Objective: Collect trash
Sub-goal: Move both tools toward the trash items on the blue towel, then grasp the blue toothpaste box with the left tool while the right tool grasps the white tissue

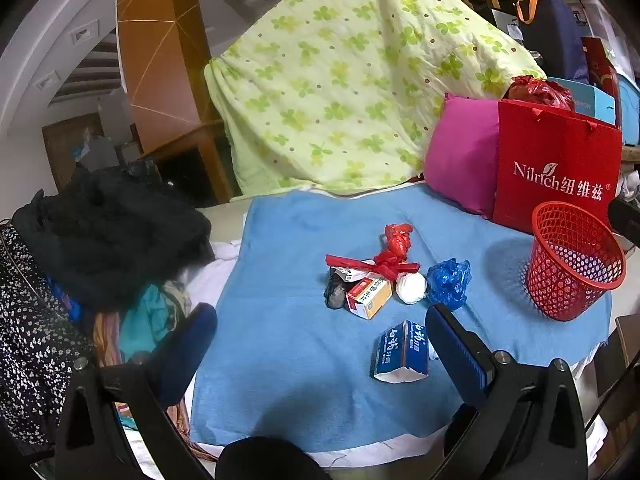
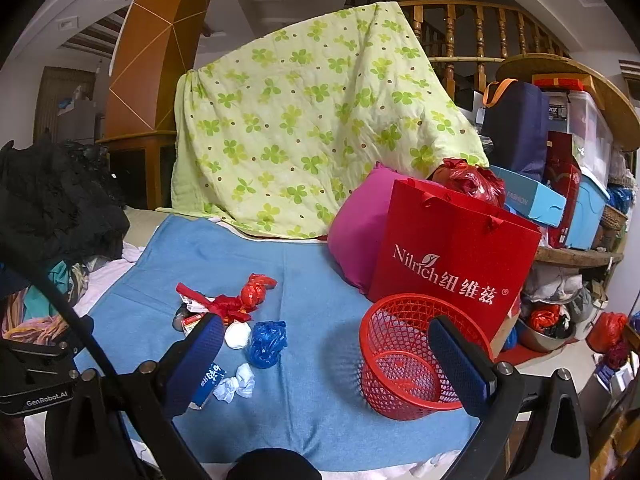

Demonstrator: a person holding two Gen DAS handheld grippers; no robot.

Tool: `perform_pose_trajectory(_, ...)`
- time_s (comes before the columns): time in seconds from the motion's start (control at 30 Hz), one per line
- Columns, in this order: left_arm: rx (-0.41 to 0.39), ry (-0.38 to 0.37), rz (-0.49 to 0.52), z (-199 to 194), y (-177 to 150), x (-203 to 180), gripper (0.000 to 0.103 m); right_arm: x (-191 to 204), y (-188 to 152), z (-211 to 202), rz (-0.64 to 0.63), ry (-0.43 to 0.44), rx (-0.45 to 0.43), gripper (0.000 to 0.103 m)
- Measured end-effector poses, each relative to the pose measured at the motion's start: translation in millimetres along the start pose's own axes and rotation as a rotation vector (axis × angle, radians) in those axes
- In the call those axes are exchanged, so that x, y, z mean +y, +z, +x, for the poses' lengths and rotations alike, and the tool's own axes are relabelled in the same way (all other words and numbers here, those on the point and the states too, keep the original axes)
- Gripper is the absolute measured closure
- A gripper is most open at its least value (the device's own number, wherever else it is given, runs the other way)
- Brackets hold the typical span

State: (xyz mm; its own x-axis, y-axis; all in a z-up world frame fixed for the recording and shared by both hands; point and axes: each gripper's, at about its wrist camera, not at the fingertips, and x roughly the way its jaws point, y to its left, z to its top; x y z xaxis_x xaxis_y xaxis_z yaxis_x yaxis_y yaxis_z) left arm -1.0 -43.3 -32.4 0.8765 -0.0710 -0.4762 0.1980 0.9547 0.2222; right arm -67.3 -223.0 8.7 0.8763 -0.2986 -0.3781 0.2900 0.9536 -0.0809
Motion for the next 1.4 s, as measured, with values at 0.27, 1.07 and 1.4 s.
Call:
perform_pose_trajectory(0.27,0.07,-0.055,-0.047,28.0,-16.2,13.4,0.0,-10.3,-4.6,-4.1,0.101,0.222,-0.074,0.0)
perform_pose_trajectory(1.07,0.291,-0.345,-0.056,148.9,-77.9,-24.7,0.007,30.5,-122.3,272.2,0.373,0.485,0.699,0.034)
perform_pose_trajectory(1.4,0.389,-0.471,-0.049,189.0,-89.3,-61.4,0.032,46.0,-147.9,320.5,0.438,0.499,0.816,0.069)
